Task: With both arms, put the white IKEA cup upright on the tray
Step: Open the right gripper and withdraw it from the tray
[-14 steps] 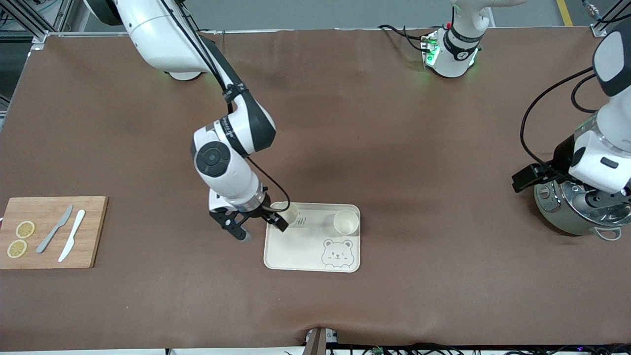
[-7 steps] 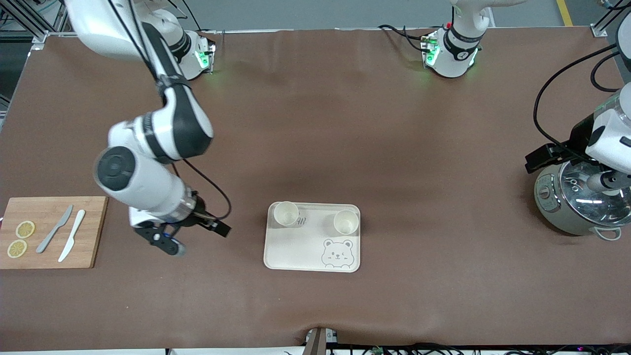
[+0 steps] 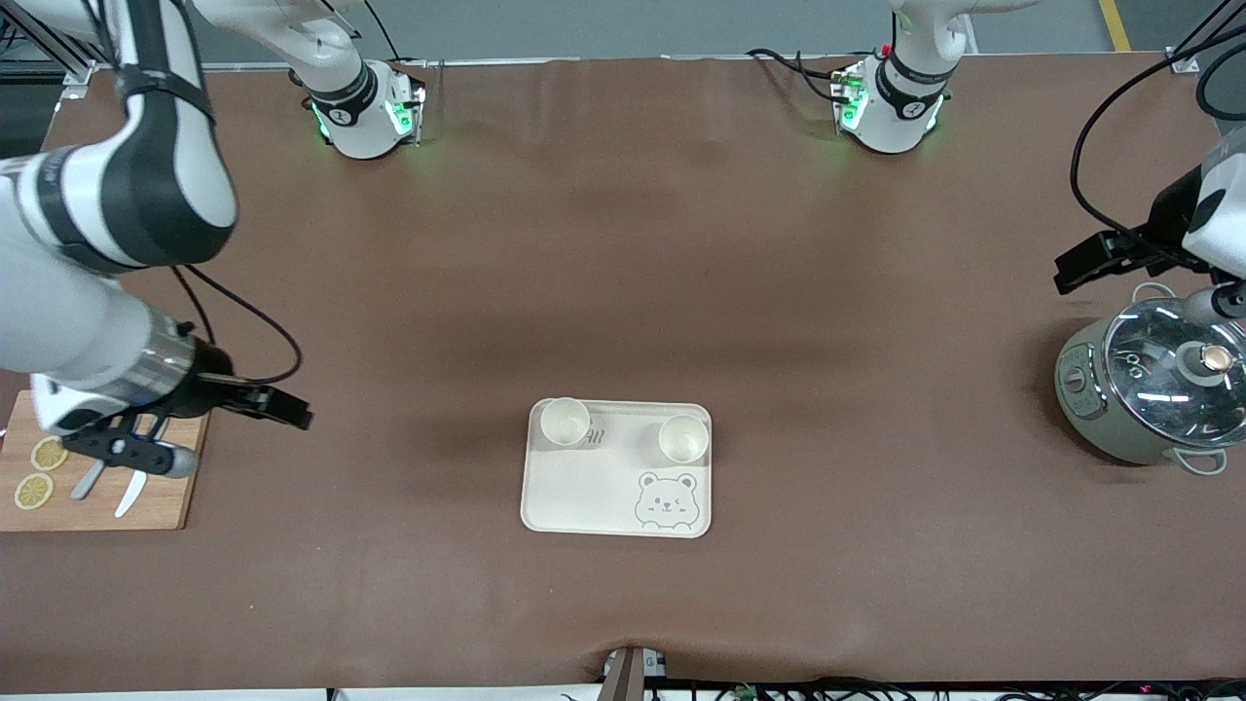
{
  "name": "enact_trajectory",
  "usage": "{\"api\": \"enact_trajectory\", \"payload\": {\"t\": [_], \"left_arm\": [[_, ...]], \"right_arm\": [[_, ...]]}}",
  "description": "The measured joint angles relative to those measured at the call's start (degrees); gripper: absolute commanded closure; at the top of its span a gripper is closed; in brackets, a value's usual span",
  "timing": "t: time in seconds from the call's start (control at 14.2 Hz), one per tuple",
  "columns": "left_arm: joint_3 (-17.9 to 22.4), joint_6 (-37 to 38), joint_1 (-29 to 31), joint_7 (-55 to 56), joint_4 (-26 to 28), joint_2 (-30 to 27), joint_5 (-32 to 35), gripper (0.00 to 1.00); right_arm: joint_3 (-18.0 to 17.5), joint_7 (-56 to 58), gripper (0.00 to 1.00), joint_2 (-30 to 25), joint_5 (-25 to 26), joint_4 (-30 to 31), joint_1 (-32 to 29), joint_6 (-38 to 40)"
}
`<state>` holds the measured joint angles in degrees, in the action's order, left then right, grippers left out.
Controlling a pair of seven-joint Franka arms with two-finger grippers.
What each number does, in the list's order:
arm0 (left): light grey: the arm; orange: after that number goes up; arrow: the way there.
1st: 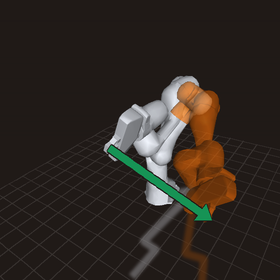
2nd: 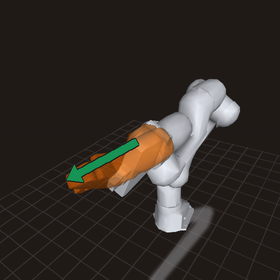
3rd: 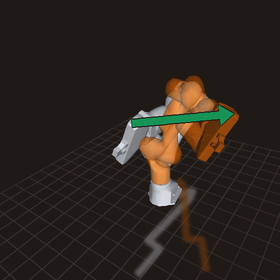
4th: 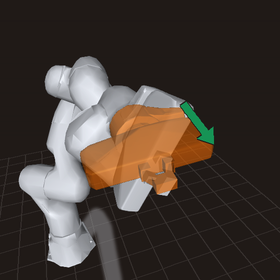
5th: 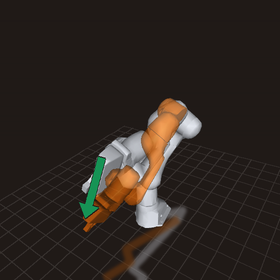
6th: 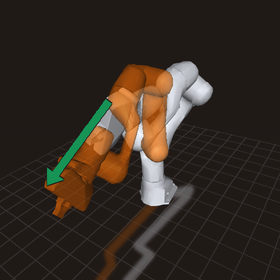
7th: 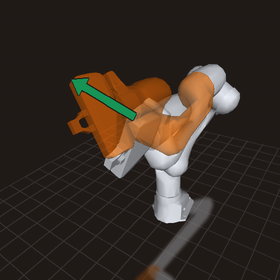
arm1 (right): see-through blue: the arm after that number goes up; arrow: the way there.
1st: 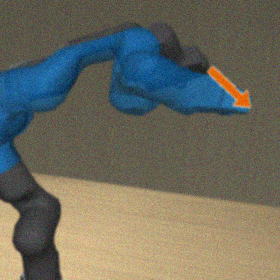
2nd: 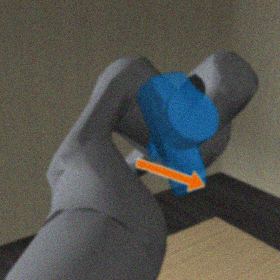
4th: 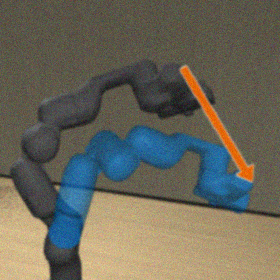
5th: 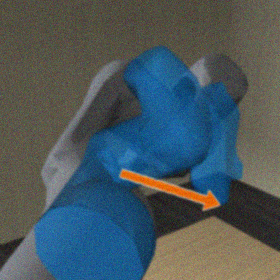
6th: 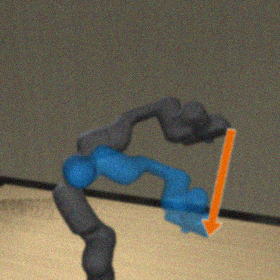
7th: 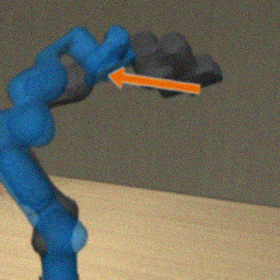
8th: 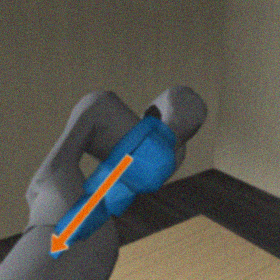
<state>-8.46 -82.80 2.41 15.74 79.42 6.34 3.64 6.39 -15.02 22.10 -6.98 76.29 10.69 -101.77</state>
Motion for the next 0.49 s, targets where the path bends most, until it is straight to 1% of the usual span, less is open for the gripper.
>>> {"api": "enact_trajectory", "payload": {"t": [0.14,0.21,0.35,0.49], "left_arm": [[-0.29,0.04,-0.01,-0.01,2.71,-2.6,-0.14,0.0],[-0.51,-0.25,-0.02,-0.01,4.37,-3.96,-0.5,0.0],[-0.82,-2.47,-0.04,-0.27,8.63,-6.91,-1.74,0.0],[-0.86,-4.17,-0.04,-1.11,12.48,-9.55,-2.21,0.0]], "right_arm": [[0.02,7.63,0.0,-1.22,2.86,0.0,-2.76,0.32],[0.02,10.32,0.0,-2.04,3.31,-0.01,-4.1,1.79],[0.03,13.04,0.0,-4.39,3.74,0.16,-6.3,5.45],[0.02,13.66,0.0,-8.44,4.87,2.91,-6.98,6.62]]}}
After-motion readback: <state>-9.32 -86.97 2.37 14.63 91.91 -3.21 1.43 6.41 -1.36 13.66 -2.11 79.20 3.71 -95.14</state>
